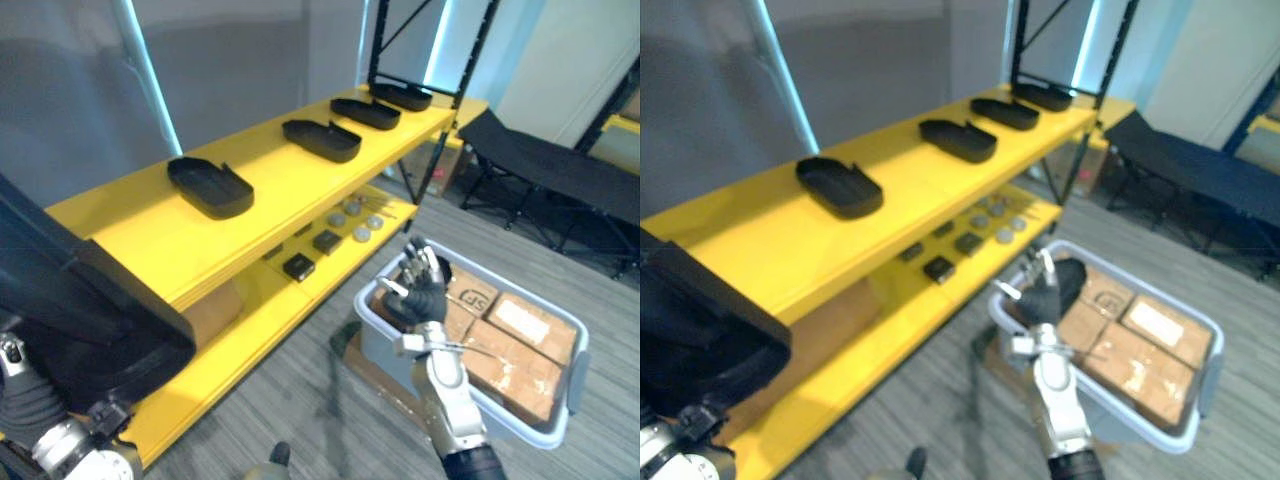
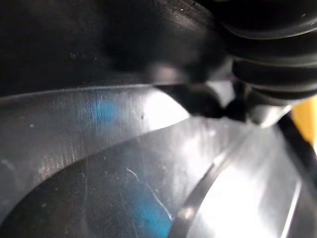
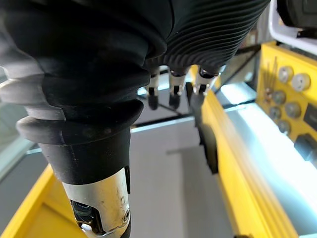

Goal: Walk over and take plastic housings, then place them on the shelf

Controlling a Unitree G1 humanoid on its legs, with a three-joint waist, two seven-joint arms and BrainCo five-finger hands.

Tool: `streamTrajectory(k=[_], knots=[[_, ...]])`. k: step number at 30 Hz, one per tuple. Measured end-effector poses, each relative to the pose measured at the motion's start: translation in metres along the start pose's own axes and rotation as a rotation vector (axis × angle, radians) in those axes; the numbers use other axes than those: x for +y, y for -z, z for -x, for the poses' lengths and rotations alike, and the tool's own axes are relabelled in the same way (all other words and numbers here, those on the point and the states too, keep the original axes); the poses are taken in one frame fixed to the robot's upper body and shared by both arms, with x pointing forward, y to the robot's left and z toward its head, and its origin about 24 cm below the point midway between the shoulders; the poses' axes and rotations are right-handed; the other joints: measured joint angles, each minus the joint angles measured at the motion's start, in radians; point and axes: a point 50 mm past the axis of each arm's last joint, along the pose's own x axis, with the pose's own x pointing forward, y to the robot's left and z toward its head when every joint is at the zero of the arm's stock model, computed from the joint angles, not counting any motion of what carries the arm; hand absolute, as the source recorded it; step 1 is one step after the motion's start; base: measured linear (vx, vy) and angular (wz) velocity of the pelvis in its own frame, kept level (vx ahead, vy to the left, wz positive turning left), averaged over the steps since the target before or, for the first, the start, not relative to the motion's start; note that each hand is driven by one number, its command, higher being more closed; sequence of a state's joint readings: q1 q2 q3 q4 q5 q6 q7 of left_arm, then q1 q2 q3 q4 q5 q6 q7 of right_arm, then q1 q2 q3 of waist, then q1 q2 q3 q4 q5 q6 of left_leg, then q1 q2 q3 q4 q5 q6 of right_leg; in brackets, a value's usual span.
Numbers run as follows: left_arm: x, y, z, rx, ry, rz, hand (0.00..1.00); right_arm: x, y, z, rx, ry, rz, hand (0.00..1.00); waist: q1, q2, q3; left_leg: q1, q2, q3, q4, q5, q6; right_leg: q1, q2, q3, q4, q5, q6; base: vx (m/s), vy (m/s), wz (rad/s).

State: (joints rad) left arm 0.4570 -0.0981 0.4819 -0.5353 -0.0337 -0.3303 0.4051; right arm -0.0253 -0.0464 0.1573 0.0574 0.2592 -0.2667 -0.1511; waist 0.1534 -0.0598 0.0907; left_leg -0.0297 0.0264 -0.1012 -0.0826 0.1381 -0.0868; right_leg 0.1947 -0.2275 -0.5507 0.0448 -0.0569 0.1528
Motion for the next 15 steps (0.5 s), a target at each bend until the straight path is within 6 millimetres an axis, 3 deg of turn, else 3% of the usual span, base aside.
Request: streamTrajectory(k=[2,3,5,9,11,15], knots=[[-0.003,0.000,0.000,-0.002,0.022,0.008,1.00,-0.003,0.000,0.002,0.010,0.011,0.002,0.00,-0.007,-0.001,0.013,-0.010,-0.001,0.007,0.015,-0.006,0.011,0.021,-0.001,-0.028,0.000,0.000,0.001,-0.01,-0.025,0.38],[-0.009,-0.001,-0.002,-0.012,0.059,0.030,1.00,-0.008,-0.001,0.004,0.016,0.033,0.005,0.00,-0.019,-0.001,0.039,-0.039,0.002,0.067,0.077,-0.028,0.037,0.055,-0.005,-0.076,-0.001,0.004,0.011,-0.07,0.012,1.11],[-0.019,-0.002,-0.003,-0.018,0.110,0.069,1.00,-0.019,-0.004,0.008,0.013,0.071,0.017,0.00,-0.033,0.004,0.054,-0.070,0.012,0.130,0.129,-0.032,0.044,0.090,-0.007,-0.145,0.001,0.000,0.015,-0.07,0.049,1.07],[-0.024,-0.001,0.001,0.008,0.151,0.104,1.00,-0.022,-0.005,0.010,0.008,0.080,0.039,0.00,-0.029,0.038,0.079,-0.054,-0.009,0.143,0.029,0.025,0.054,0.081,-0.029,-0.180,0.028,-0.030,0.018,-0.04,0.067,0.44],[-0.027,-0.003,0.001,0.000,0.175,0.117,1.00,-0.023,-0.007,0.011,-0.001,0.072,0.051,0.00,-0.032,0.047,0.084,-0.054,-0.013,0.145,-0.003,0.049,0.058,0.065,-0.035,-0.177,0.052,-0.051,0.017,-0.06,0.046,0.33],[-0.041,-0.012,-0.001,-0.051,0.298,0.157,1.00,-0.030,-0.015,0.015,-0.033,0.070,0.073,0.00,-0.048,0.030,0.087,-0.076,-0.033,0.106,-0.003,0.063,0.068,0.010,-0.026,-0.032,0.135,-0.137,-0.018,-0.02,-0.006,0.37]])
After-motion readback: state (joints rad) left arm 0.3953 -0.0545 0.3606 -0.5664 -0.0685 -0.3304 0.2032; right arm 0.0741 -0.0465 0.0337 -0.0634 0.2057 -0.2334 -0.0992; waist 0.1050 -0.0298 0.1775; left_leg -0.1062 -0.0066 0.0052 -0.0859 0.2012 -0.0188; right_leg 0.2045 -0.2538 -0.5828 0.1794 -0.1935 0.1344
